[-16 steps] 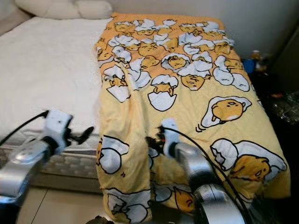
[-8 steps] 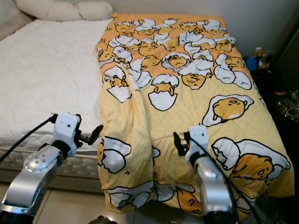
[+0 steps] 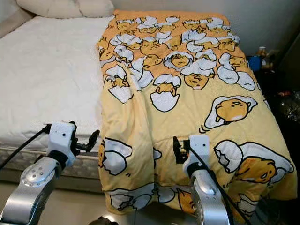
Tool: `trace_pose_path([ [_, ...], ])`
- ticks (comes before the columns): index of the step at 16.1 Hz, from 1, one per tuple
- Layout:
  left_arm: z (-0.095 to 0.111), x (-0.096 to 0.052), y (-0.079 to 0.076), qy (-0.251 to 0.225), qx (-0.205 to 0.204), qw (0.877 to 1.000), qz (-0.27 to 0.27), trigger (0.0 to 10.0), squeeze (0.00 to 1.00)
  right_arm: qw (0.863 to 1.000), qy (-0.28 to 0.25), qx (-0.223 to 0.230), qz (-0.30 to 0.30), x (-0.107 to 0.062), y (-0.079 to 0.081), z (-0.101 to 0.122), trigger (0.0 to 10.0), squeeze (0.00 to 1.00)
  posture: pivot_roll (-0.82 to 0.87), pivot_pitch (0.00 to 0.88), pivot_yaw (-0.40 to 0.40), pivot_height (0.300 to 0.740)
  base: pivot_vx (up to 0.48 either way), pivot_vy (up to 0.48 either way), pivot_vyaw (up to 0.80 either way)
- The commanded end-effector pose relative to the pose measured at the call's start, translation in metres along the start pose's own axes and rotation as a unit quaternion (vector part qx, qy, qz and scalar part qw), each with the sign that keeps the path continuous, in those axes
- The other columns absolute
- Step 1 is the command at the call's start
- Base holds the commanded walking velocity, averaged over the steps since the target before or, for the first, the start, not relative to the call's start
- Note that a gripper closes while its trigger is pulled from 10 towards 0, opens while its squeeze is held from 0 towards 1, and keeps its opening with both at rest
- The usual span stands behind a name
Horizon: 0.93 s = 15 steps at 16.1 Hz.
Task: Clean up the room
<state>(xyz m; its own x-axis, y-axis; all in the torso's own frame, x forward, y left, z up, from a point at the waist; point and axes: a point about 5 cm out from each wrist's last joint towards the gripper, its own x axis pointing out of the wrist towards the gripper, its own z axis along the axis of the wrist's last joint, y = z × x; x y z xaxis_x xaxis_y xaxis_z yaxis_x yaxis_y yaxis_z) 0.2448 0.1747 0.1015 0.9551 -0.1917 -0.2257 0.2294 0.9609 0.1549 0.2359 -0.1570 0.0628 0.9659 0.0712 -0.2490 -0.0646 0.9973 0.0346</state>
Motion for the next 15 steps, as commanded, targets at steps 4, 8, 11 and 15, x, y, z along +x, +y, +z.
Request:
trace_pose_path([
  [4, 0.003, -0.006, 0.006, -0.001, 0.007, 1.0, 0.012, 10.0, 0.0, 1.0, 0.006, -0.002, -0.007, -0.004, 0.0, 0.001, 10.0, 0.0, -0.03, 0.0, 0.052, 0.74, 0.0, 0.308, -0.7],
  [8, 0.004, -0.007, 0.007, 0.0, 0.008, 1.0, 0.01, 10.0, 0.0, 0.999, 0.008, -0.045, -0.003, -0.006, 0.002, 0.006, 10.0, 0.0, -0.03, 0.0, 0.054, 0.74, 0.0, 0.306, 0.0],
  [11, 0.002, -0.013, 0.006, 0.005, 0.006, 1.0, 0.014, 10.0, 0.0, 0.999, 0.025, -0.027, 0.004, -0.003, 0.001, 0.004, 10.0, 0.0, -0.02, 0.0, 0.043, 0.74, 0.0, 0.305, 0.0],
  [15, 0.001, -0.013, 0.007, 0.007, 0.006, 1.0, 0.016, 10.0, 0.0, 0.999, 0.025, -0.022, 0.017, -0.001, 0.002, 0.006, 10.0, 0.0, -0.01, 0.0, 0.031, 0.74, 0.0, 0.303, 0.0],
])
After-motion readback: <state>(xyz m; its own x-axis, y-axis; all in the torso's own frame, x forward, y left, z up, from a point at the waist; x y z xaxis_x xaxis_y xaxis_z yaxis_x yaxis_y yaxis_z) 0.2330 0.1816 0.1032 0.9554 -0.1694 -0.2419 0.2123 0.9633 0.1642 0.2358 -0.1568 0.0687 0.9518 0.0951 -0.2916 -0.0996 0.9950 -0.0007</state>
